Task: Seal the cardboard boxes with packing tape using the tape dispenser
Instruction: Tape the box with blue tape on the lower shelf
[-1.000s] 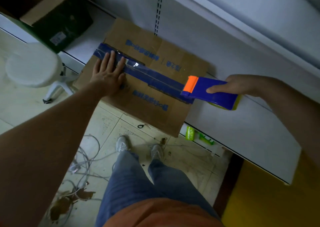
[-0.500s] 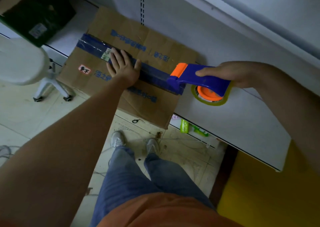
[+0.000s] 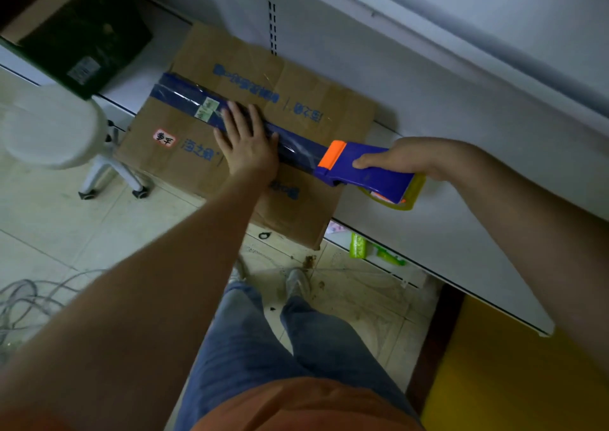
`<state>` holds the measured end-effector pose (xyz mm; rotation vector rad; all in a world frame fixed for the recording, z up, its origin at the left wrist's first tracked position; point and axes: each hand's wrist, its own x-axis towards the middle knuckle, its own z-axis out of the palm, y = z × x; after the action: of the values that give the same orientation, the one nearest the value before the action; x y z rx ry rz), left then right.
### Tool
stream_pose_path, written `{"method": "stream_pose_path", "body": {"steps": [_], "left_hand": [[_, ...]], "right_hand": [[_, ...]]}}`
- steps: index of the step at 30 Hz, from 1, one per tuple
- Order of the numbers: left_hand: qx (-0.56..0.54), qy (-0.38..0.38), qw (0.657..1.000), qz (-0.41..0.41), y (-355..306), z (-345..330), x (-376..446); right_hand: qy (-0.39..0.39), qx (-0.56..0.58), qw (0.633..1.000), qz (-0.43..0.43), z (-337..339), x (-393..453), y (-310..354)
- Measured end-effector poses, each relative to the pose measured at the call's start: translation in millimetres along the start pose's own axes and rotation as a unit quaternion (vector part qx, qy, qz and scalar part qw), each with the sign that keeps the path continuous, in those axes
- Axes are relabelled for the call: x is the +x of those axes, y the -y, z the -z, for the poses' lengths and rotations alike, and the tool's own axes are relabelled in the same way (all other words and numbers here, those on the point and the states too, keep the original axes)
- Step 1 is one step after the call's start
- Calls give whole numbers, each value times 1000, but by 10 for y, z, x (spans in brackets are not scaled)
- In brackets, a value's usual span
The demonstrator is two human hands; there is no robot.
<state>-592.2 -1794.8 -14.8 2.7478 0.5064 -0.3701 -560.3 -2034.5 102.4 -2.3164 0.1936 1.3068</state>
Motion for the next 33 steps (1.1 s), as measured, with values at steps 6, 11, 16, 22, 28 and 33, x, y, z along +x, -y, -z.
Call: {"method": "stream_pose_path", "body": {"steps": [6,11,16,22,28,33], "left_hand": [[48,-31,993,-101,-73,-399,-711],[63,-17,991,-115,-40,-329,-509],[68,35,990,-120,-31,-280,-473],[44,59,992,-100,-138,-141,-482],[-9,131,989,66,-1037,-146,-523],[41,75,996,10,-958,-412,-607]], "right_hand": [[19,1,1000,13,-37,-35,-90],[-7,48,998,38,-27,-74,-349],[-39,-31,998,-37,212,-287,-1019],[-38,-32,997,-52,168,-234,-1104],[-39,-82,993,-79,54,-212,-989],[-44,-106,990,-81,-86,-116,-901]]}}
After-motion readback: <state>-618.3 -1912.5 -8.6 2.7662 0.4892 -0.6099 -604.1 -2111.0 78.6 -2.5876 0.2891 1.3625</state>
